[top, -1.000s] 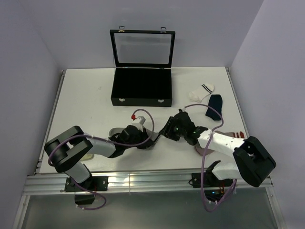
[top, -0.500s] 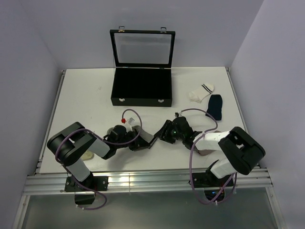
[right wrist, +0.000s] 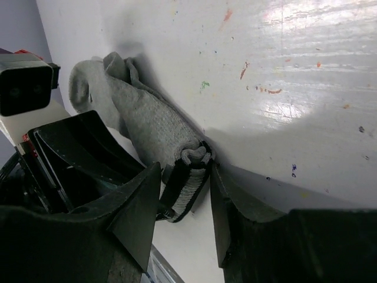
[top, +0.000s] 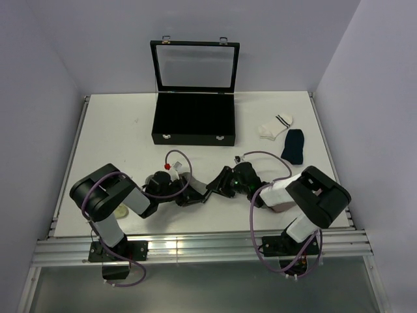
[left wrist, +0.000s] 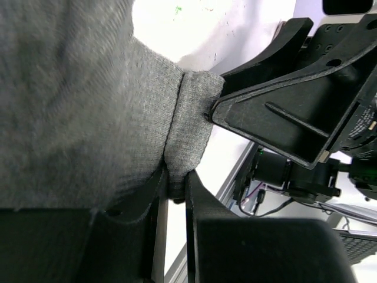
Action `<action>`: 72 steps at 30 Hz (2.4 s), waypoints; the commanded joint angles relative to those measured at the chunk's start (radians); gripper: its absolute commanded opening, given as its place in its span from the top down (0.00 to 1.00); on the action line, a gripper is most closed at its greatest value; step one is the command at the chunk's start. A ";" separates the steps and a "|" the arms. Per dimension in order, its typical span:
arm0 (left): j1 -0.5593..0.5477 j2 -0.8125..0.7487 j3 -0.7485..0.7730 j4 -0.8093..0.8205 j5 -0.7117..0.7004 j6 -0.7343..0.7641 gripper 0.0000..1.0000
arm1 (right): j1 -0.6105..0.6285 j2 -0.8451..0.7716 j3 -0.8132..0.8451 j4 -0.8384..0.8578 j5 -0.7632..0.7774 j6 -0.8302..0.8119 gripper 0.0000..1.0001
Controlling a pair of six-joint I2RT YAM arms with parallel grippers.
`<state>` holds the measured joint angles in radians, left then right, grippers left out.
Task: Roll the socks
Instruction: Roll the sock at the center of the board.
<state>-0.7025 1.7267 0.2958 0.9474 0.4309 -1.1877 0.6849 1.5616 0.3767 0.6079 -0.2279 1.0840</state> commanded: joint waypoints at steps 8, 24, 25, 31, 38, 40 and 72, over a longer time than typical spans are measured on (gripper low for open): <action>0.026 0.054 -0.035 0.024 0.011 -0.026 0.99 | 0.011 0.066 -0.004 0.015 0.004 -0.016 0.86; 0.011 -0.229 0.069 -0.471 -0.236 0.245 0.24 | 0.013 -0.029 0.355 -0.745 0.180 -0.122 1.00; -0.009 -0.274 0.098 -0.505 -0.265 0.272 0.24 | 0.013 -0.020 0.378 -0.782 0.186 -0.127 1.00; -0.196 -0.361 0.222 -0.679 -0.572 0.471 0.25 | 0.018 0.058 0.533 -0.996 0.191 -0.134 1.00; -0.345 -0.288 0.312 -0.664 -0.733 0.569 0.32 | 0.025 0.139 0.640 -1.131 0.197 -0.150 1.00; -0.370 -0.254 0.333 -0.661 -0.756 0.583 0.34 | 0.024 0.153 0.654 -1.143 0.197 -0.154 1.00; -0.546 -0.009 0.484 -0.816 -0.951 0.582 0.99 | 0.024 0.163 0.622 -1.076 0.127 -0.170 1.00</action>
<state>-1.2407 1.7020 0.7734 0.1501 -0.5537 -0.5613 0.7006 1.7267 1.0252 -0.4961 -0.0757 0.9028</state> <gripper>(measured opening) 0.053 0.040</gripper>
